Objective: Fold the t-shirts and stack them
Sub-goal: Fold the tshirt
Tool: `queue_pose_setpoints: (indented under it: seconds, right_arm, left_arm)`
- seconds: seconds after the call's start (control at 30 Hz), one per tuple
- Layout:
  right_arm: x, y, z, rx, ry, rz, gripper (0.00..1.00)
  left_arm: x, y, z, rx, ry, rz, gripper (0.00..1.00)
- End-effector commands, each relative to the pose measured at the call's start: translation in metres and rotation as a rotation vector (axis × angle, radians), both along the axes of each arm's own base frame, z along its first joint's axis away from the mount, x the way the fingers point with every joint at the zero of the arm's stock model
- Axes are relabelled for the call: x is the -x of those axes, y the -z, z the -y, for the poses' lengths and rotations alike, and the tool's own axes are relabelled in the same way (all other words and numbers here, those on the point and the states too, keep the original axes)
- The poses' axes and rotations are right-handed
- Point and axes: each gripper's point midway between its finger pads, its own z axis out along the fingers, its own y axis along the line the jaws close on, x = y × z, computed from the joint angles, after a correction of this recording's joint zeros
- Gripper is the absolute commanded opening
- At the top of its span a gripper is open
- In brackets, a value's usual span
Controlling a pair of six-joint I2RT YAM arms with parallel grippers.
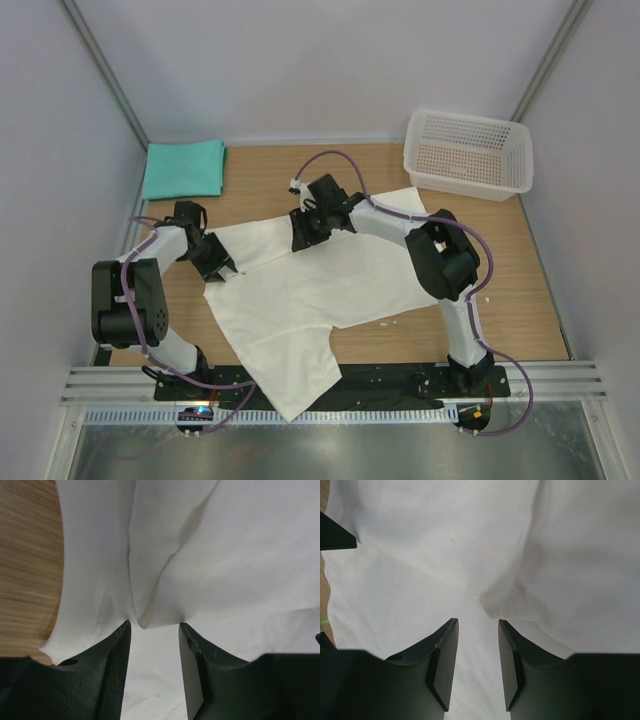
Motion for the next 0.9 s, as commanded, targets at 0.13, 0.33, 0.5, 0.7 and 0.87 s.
queue_pose_setpoints:
  seconds: [0.13,0.33,0.5,0.7,0.87]
  right_arm:
    - [-0.005,-0.002,0.002,0.01,-0.007,0.034,0.42]
    - [-0.004,0.003,0.0,0.007,-0.018,0.024,0.41]
    - [-0.003,0.007,0.0,0.011,-0.03,0.022,0.41]
    - [-0.005,0.01,-0.003,0.011,-0.04,0.019,0.38]
    - [-0.008,0.012,-0.005,0.009,-0.04,0.013,0.35]
  left_arm:
    - [-0.02,-0.004,-0.002,-0.003,-0.012,0.053,0.38]
    - [-0.025,-0.005,-0.002,-0.002,-0.012,0.064,0.24]
    - [-0.027,-0.004,-0.003,-0.003,-0.009,0.061,0.09]
    - [-0.029,-0.005,-0.004,-0.007,-0.01,0.063,0.0]
    - [-0.031,-0.006,-0.005,-0.009,-0.011,0.068,0.0]
